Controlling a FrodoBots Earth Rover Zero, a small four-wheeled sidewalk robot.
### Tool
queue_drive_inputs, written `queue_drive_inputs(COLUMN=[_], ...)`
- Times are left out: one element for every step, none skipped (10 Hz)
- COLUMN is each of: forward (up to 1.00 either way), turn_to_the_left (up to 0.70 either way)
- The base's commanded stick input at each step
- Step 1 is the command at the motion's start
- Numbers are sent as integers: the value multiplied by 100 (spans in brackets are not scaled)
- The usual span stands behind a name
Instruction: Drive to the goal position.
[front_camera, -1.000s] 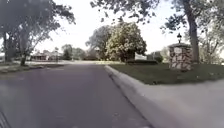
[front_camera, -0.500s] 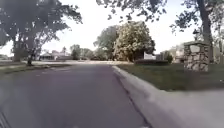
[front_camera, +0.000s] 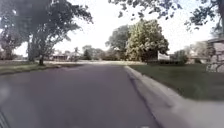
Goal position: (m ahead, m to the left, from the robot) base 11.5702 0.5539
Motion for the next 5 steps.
queue_drive_inputs(forward=[85,85,85,85,85], turn_to_the_left=[0,0,-19,-34,-27])
